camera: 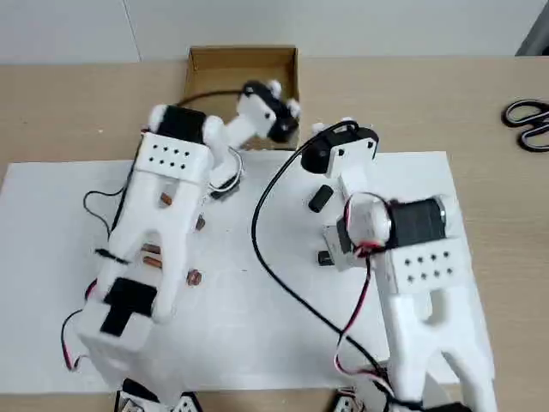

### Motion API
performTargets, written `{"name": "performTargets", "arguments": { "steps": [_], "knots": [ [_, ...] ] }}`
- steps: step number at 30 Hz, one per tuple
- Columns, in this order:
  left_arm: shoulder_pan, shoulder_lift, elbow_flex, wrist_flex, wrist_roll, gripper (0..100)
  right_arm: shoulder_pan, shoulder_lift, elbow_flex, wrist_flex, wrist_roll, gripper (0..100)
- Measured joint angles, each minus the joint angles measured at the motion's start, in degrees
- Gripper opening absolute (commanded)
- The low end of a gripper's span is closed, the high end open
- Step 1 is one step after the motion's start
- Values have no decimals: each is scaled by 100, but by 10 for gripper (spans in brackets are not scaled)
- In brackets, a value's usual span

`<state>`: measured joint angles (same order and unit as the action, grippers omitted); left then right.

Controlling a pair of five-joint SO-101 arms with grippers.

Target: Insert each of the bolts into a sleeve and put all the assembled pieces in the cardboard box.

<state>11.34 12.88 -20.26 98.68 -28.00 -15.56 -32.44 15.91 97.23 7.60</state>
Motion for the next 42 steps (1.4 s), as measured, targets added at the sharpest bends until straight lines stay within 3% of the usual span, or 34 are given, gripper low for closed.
{"name": "performTargets", "arguments": {
  "steps": [11, 18, 22, 29, 37, 42],
  "knots": [
    [0, -1890, -35, -193, 1732, 6, -158, -1292, -9, 44, -88, 2],
    [0, -2426, 334, -589, 3446, 6, -158, -2602, 1204, -1688, -123, 2],
    [0, -2611, 949, -1020, 4782, 6, -176, -3745, 2602, -2910, -633, 2],
    [0, -3376, 2312, -2004, 6593, 6, -1222, -5363, 4545, -3604, -695, 2],
    [0, -4668, 4193, -3543, 7051, 6, -1899, -5626, 5389, -4334, -695, 2],
    [413, -5732, 5257, -4229, 7051, 6, -1987, -5626, 5653, -4563, -695, 2]
  ]
}}
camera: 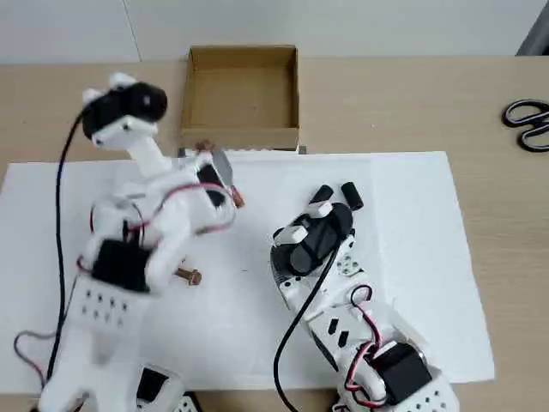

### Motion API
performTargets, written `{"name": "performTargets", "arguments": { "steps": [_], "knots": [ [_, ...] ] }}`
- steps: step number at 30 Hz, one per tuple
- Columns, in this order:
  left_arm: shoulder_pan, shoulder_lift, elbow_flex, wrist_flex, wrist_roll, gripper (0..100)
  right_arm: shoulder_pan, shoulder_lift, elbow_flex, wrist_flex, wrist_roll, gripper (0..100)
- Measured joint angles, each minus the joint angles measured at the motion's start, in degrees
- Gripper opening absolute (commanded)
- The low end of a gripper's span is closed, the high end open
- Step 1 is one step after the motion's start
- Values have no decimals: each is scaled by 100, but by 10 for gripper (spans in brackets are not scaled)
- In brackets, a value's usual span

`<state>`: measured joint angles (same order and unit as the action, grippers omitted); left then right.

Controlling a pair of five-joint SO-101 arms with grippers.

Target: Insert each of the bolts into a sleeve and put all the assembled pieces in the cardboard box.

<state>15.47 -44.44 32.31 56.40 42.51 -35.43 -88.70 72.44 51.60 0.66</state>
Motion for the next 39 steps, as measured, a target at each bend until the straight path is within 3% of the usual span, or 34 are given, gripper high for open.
{"name": "performTargets", "arguments": {
  "steps": [6, 11, 24, 39],
  "knots": [
    [695, -1231, 958, -492, 0, 6, 0, 0, 18, 0, 0, 2],
    [809, -1705, 1248, -607, 0, 6, 9, 0, 18, 0, 0, 2],
    [1240, -1767, 1363, -624, 0, 6, 9, 0, 18, 0, 0, 2],
    [1240, -1785, 1547, -624, 0, 6, -352, 0, 26, 0, 0, 2]
  ]
}}
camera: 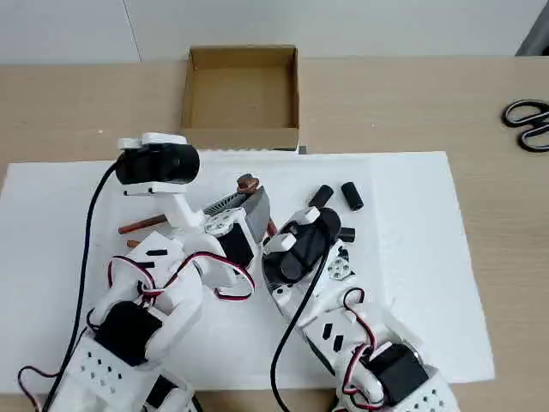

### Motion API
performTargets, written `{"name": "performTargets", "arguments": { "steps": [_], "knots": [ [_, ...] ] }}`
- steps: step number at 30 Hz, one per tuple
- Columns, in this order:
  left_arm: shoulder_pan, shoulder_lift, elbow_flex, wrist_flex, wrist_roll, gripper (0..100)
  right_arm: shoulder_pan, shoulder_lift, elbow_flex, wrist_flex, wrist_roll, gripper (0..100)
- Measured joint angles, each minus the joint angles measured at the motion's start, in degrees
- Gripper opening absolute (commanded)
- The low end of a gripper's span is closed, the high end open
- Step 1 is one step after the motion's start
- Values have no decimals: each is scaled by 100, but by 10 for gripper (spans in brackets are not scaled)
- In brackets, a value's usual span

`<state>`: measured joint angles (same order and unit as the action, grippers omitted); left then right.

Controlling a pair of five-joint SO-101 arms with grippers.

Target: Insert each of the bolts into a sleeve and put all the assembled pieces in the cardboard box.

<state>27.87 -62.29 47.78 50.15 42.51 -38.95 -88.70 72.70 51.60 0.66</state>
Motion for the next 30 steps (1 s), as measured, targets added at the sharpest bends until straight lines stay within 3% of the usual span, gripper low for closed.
{"name": "performTargets", "arguments": {
  "steps": [6, 20, 30],
  "knots": [
    [0, -26, 18, 0, -325, 6, 26, 0, 0, 0, 0, 2],
    [44, -26, 299, -18, -352, 6, 62, 0, -88, 35, 0, 2],
    [545, -35, 492, -18, -589, 6, 88, 0, -88, 44, -9, 2]
  ]
}}
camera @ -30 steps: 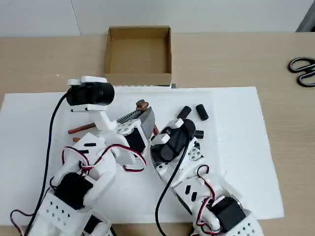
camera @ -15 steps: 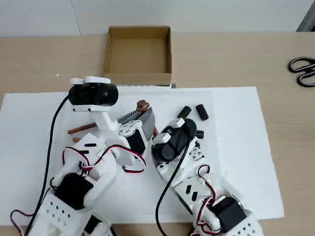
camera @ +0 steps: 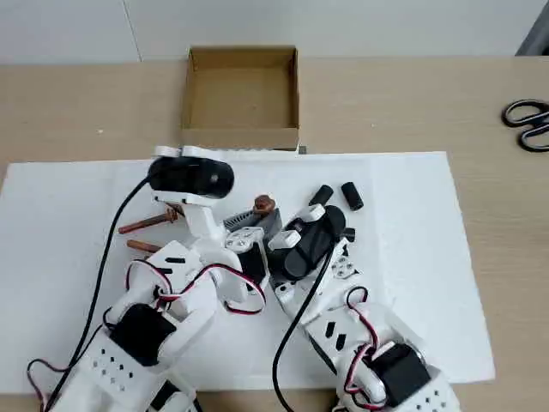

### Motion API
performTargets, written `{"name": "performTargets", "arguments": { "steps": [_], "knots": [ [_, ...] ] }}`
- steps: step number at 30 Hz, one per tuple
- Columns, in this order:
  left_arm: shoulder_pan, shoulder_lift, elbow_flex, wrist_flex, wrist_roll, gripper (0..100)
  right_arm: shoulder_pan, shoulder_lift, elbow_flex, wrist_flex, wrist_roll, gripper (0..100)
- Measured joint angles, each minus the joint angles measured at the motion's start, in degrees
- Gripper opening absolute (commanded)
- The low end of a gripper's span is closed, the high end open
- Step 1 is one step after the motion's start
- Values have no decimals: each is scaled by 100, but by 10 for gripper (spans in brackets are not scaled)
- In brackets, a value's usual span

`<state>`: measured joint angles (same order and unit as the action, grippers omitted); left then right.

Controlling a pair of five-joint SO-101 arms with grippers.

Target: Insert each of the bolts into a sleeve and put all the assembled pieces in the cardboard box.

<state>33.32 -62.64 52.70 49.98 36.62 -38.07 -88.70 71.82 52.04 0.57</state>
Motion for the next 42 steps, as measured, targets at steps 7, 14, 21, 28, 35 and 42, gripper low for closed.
{"name": "performTargets", "arguments": {
  "steps": [7, 14, 21, 28, 35, 42],
  "knots": [
    [299, 0, -9, 615, -290, 7, -9, -35, -9, 0, 0, 2],
    [308, -35, -18, 765, -659, 141, -18, -35, -9, 26, 0, 2],
    [316, -44, -18, 826, -791, 272, 9, -35, 0, 26, 0, 2],
    [158, -44, -9, 826, -1389, 272, 9, -35, 0, 26, 0, 2],
    [-369, -35, -105, 941, -2022, 272, -9, -35, 0, 26, 9, 2],
    [-440, -35, -431, 1407, -2075, 272, -9, -44, -9, 26, 9, 2]
  ]
}}
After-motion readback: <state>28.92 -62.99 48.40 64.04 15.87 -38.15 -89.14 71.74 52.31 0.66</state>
